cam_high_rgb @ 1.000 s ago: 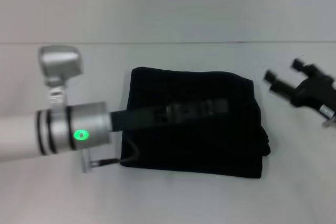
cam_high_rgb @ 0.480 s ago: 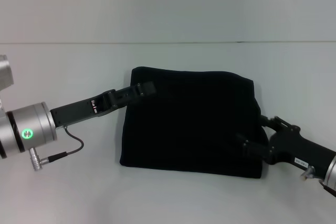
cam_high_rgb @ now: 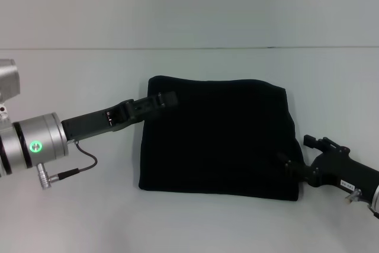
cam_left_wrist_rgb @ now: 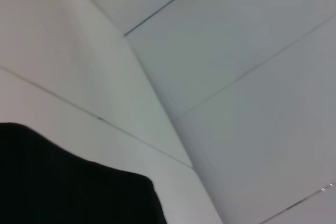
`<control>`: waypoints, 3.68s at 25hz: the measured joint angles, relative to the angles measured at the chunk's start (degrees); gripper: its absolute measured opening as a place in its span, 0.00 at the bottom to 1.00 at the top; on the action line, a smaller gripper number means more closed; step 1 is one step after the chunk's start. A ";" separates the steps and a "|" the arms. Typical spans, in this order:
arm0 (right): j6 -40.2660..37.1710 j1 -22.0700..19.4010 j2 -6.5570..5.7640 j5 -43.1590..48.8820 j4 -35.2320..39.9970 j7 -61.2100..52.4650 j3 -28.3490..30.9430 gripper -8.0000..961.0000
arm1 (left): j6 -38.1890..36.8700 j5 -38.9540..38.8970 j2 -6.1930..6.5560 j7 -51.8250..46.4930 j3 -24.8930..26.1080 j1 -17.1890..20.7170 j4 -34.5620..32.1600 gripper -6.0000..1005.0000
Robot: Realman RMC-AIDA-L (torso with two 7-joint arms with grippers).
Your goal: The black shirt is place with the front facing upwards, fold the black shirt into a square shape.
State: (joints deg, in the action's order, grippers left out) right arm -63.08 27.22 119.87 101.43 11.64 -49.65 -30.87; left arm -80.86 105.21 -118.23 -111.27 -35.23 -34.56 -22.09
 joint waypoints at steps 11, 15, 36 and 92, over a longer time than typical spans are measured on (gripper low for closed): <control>-16.92 -5.17 -0.38 0.83 6.55 1.58 1.97 0.96 | 11.50 5.70 3.07 -23.03 -6.74 -2.80 -0.20 0.94; -21.38 -7.30 -0.52 4.46 6.91 5.91 1.78 0.96 | 16.19 9.26 3.56 -26.42 -7.68 -4.79 -0.09 0.94; -22.20 -8.60 -0.09 9.40 6.11 7.69 1.40 0.96 | 21.47 12.21 1.61 -31.03 -15.26 -8.41 0.35 0.90; -21.19 -6.30 -0.07 8.86 6.12 7.38 3.21 0.96 | 25.99 4.88 -0.93 -22.80 -3.48 0.19 -1.49 0.11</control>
State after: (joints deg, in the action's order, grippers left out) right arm -84.27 20.92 119.79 110.29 17.75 -42.28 -27.66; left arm -54.88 110.10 -119.16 -134.07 -38.72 -34.37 -23.58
